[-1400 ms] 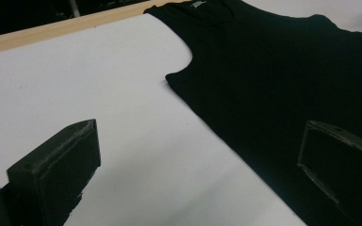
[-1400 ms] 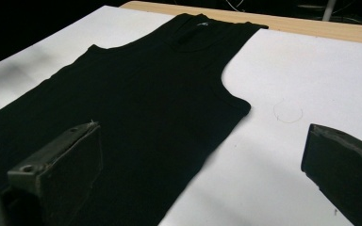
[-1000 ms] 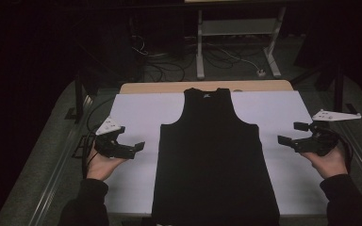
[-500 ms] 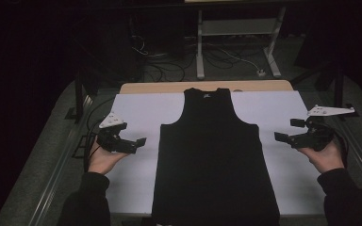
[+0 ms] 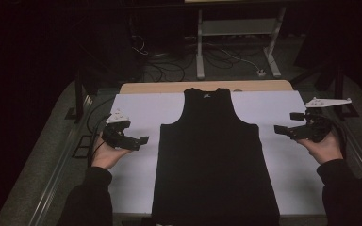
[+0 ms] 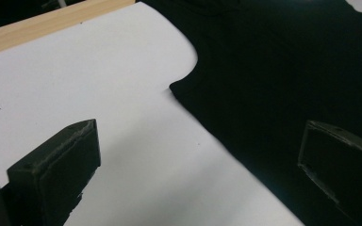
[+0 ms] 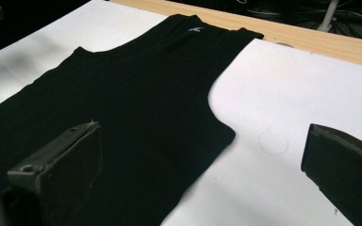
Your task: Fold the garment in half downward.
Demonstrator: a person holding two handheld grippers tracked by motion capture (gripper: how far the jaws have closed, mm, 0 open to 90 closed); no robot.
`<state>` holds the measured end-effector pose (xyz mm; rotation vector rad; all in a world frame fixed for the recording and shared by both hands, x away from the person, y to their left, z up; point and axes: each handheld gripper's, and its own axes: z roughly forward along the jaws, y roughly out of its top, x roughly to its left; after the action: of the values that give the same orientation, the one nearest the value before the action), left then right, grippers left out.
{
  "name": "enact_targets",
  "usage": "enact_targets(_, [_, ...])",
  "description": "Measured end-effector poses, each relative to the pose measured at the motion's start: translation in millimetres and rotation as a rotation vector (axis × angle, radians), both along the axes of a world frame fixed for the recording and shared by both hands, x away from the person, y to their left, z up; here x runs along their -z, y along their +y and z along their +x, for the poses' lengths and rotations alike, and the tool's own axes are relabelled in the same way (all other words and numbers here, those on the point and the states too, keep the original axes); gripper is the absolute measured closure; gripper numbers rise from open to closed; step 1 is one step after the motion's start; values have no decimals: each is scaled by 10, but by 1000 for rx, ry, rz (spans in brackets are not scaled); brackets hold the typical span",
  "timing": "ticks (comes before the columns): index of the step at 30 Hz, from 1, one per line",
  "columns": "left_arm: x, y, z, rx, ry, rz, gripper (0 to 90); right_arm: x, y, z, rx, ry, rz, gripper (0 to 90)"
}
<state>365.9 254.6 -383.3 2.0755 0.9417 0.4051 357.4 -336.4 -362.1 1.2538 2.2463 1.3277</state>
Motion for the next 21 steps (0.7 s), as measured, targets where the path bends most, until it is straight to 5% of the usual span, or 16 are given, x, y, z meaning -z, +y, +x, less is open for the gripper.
enact_targets(21, [-160, -116, 260, 24, 15, 38, 0, -49, 28, 259, -1, 33, 1, 0])
